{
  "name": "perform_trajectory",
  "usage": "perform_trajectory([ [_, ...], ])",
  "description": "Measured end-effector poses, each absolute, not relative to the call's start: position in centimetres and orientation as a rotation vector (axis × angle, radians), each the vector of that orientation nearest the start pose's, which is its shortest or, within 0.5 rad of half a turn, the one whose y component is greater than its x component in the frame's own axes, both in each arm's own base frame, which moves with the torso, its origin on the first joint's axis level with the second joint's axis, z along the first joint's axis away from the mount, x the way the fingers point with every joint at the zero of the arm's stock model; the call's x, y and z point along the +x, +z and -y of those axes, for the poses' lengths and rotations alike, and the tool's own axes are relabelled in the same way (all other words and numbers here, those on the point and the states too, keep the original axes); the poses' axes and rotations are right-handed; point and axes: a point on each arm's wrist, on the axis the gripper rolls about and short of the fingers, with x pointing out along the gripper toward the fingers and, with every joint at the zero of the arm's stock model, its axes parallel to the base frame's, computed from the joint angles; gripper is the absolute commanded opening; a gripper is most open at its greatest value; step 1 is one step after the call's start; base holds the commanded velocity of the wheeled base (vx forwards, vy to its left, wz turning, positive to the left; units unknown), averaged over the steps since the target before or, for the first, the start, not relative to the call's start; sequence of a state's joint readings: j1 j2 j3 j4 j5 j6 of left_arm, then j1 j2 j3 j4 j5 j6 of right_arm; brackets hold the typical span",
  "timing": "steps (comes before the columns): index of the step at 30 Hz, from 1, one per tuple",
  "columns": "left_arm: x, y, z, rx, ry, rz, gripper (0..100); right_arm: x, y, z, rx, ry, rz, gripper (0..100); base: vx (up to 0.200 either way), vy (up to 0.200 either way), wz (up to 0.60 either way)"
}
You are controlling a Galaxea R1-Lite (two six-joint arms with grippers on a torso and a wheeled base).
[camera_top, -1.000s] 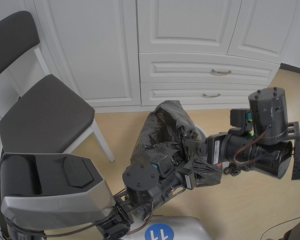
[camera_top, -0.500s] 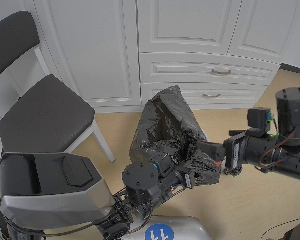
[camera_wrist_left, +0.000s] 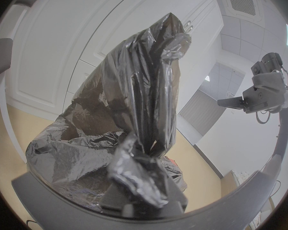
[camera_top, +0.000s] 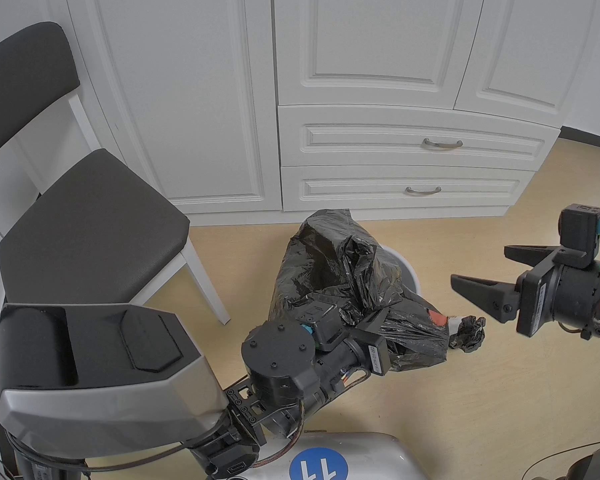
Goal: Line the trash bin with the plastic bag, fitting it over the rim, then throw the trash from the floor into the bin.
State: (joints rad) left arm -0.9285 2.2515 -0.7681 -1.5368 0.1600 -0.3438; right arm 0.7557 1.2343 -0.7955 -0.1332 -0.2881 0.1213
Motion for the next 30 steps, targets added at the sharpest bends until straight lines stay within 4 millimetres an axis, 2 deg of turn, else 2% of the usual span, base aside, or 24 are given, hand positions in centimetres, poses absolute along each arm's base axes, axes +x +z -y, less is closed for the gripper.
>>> perform_trajectory([
  [6,22.9,7.5,30.6,-0.358,-0.829,-0.081,0,14.1,25.7,-10.5,-0.011,0.413,-0.261,100,0.0,0.0,0.0],
  [14,23.7,10.0,30.3,-0.361,-1.097,-0.049,0,14.7,26.4,-8.8,0.008,0.36,-0.228,100,0.0,0.0,0.0],
  [22,24.8,12.3,29.1,-0.334,-1.353,-0.012,0,15.2,26.7,-7.7,0.026,0.337,-0.209,100,0.0,0.0,0.0],
  [26,25.8,12.0,28.2,-0.305,-1.439,-0.014,0,15.5,26.8,-7.2,0.036,0.334,-0.197,100,0.0,0.0,0.0],
  [30,27.5,9.9,27.1,-0.287,-1.435,-0.065,0,15.8,26.7,-6.7,0.04,0.328,-0.2,100,0.0,0.0,0.0],
])
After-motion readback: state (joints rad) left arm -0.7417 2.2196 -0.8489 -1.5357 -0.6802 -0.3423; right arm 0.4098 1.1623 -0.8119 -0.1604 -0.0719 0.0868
